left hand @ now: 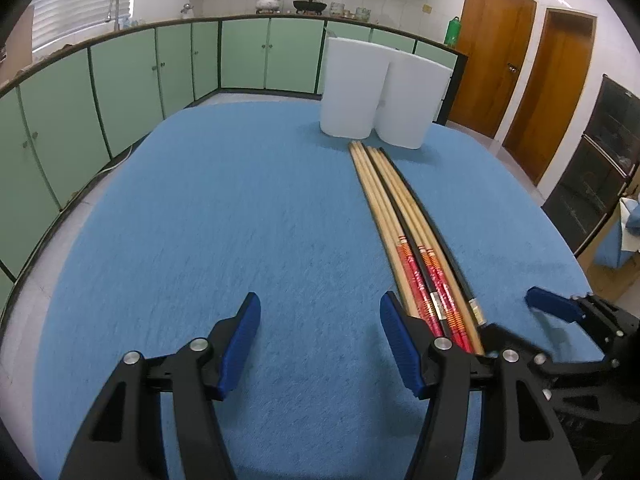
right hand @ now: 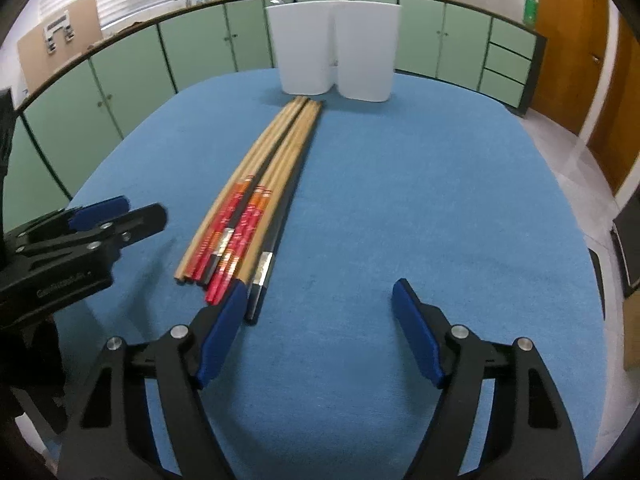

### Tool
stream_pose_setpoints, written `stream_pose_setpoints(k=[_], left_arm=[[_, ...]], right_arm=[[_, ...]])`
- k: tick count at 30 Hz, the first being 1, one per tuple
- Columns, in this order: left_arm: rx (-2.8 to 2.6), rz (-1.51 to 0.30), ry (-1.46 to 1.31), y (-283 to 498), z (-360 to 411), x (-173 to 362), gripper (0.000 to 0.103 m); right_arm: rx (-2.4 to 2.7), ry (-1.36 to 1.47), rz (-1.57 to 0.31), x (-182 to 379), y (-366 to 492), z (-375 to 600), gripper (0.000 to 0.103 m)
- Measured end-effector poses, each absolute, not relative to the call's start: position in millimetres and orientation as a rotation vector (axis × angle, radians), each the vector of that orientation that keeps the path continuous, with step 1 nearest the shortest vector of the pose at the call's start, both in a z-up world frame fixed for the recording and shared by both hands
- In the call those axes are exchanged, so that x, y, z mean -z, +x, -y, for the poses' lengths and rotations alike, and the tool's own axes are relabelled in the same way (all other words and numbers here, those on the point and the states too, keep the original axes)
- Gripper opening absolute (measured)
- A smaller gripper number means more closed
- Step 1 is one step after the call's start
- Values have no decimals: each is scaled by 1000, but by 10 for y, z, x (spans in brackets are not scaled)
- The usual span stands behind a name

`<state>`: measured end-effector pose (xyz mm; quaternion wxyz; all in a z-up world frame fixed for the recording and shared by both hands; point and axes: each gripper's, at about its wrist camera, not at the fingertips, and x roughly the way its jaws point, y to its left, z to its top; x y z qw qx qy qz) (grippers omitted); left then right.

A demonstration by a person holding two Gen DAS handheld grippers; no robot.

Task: Organize utensils
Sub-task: 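Move both tools back over the chopstick bundle, then grasp a black chopstick with the right gripper while the left grasps a wooden chopstick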

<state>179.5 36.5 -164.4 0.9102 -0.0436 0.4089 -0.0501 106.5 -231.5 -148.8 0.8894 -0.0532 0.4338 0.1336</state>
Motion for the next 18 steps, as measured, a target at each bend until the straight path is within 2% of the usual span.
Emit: stream_pose_setpoints(k=[2, 6, 8, 10, 12, 15, 16, 18], left_arm=[[98, -846, -91, 1785, -383, 1649, 61], [90, -833, -71, 1741, -359, 1633, 61], [87, -827, -58, 1713, -343, 1626, 61], [88, -824, -51, 1693, -338, 1619, 61], [86, -824, -50, 1671, -346, 1628, 61], [93, -830, -47, 1654, -342, 1628, 61], [97, -833, -45, 1650, -332, 1630, 62], [108, -842, -43, 1648, -319, 1638, 62]], right_arm=[[-264, -103, -895, 1466, 1040, 2376, 71], [-322, -68, -900, 1462, 977, 2373, 62], [-348, -87, -905, 1477, 941, 2295, 50], [-349, -108, -900, 1478, 936, 2241, 43], [-361, -115, -898, 1473, 927, 2211, 27], [-370, -120, -896, 1475, 937, 2193, 11], [-375, -118, -895, 1473, 937, 2193, 7], [-360, -105, -893, 1468, 955, 2219, 6]])
